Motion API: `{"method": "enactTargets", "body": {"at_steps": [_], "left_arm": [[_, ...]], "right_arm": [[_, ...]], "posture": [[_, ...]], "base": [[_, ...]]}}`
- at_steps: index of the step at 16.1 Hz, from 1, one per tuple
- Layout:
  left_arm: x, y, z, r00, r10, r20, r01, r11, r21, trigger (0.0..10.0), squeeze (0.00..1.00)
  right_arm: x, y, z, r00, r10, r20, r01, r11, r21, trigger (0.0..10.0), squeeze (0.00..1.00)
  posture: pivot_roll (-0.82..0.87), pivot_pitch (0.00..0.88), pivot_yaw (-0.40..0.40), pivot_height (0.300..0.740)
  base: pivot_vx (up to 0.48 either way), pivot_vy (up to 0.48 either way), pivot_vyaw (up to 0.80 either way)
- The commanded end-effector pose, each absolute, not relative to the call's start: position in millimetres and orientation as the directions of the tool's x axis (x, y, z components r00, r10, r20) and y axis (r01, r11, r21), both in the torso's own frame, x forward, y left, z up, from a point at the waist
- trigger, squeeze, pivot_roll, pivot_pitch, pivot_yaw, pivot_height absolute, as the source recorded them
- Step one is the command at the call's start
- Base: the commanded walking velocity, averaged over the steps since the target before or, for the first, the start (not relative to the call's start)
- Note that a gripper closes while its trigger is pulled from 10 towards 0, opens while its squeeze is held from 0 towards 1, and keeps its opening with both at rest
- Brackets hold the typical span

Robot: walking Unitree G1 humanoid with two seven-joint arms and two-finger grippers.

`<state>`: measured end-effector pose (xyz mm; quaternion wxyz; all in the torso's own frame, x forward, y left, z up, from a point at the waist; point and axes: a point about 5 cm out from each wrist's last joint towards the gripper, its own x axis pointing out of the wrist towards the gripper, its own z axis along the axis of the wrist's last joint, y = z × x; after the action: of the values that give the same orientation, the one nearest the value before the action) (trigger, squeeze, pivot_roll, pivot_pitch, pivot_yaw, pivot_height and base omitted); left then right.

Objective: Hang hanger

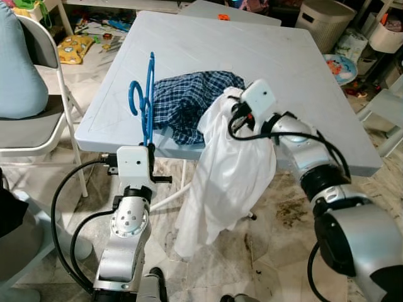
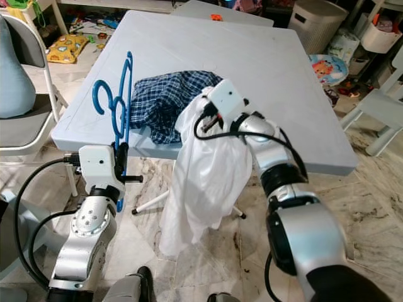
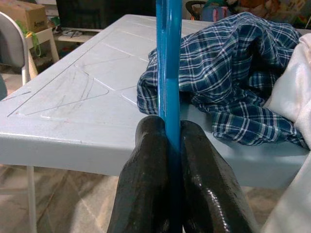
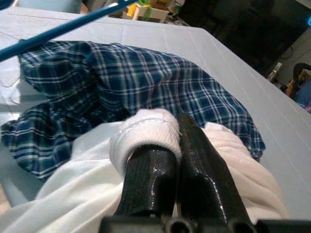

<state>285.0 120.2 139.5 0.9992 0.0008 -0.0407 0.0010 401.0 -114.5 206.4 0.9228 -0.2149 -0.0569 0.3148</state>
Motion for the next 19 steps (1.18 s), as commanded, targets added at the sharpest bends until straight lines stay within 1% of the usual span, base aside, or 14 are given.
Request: {"method": "enactTargets", "body": {"at_steps": [1, 3, 4, 5, 8, 11, 13, 17, 19], "left_arm": [[285, 117, 143, 0.996, -0.012, 0.089, 0.012, 1.000, -0.001, 10.0, 0.00], [286, 117, 143, 0.996, -0.015, 0.089, 0.015, 1.000, 0.000, 10.0, 0.00], [286, 117, 143, 0.996, -0.016, 0.089, 0.016, 1.000, -0.001, 10.0, 0.00], [286, 117, 143, 0.996, -0.017, 0.087, 0.017, 1.000, 0.000, 10.0, 0.00], [287, 116, 142, 0.996, -0.021, 0.085, 0.021, 1.000, -0.001, 10.0, 0.00], [288, 117, 142, 0.996, -0.018, 0.086, 0.018, 1.000, 0.001, 10.0, 0.00], [289, 117, 143, 0.996, -0.018, 0.088, 0.018, 1.000, 0.000, 10.0, 0.00], [289, 116, 143, 0.996, -0.019, 0.088, 0.019, 1.000, -0.003, 10.0, 0.00], [289, 115, 143, 0.996, -0.022, 0.087, 0.022, 1.000, -0.002, 10.0, 0.00]], "right_arm": [[401, -116, 210, 0.791, 0.612, -0.028, -0.558, 0.701, -0.445, 10.0, 0.00], [401, -121, 212, 0.798, 0.602, -0.034, -0.559, 0.718, -0.414, 10.0, 0.02], [402, -124, 212, 0.801, 0.597, -0.040, -0.559, 0.724, -0.403, 10.0, 0.21], [401, -125, 211, 0.799, 0.599, -0.054, -0.569, 0.724, -0.392, 10.0, 1.00], [400, -128, 206, 0.793, 0.597, -0.121, -0.579, 0.676, -0.456, 10.0, 1.00], [400, -130, 204, 0.795, 0.589, -0.144, -0.581, 0.670, -0.462, 10.0, 1.00], [400, -131, 203, 0.790, 0.589, -0.171, -0.586, 0.642, -0.494, 10.0, 1.00], [401, -136, 204, 0.804, 0.562, -0.193, -0.573, 0.646, -0.504, 10.0, 1.00], [401, -137, 203, 0.803, 0.556, -0.214, -0.573, 0.624, -0.531, 10.0, 1.00]], "posture": [[0.04, 0.141, -0.071, 0.740], [0.03, 0.137, -0.071, 0.740], [0.03, 0.136, -0.070, 0.740], [0.03, 0.136, -0.070, 0.740], [0.02, 0.134, -0.069, 0.740], [0.03, 0.130, -0.069, 0.740], [0.03, 0.127, -0.071, 0.740], [0.03, 0.125, -0.072, 0.740], [0.03, 0.125, -0.072, 0.740]], "base": [[0.000, 0.000, 0.00], [0.000, 0.000, 0.00], [0.000, 0.000, 0.00], [0.000, 0.000, 0.00], [0.000, 0.000, 0.00], [0.000, 0.000, 0.00], [0.000, 0.000, 0.00], [0.000, 0.000, 0.00], [0.000, 0.000, 0.00]]}}
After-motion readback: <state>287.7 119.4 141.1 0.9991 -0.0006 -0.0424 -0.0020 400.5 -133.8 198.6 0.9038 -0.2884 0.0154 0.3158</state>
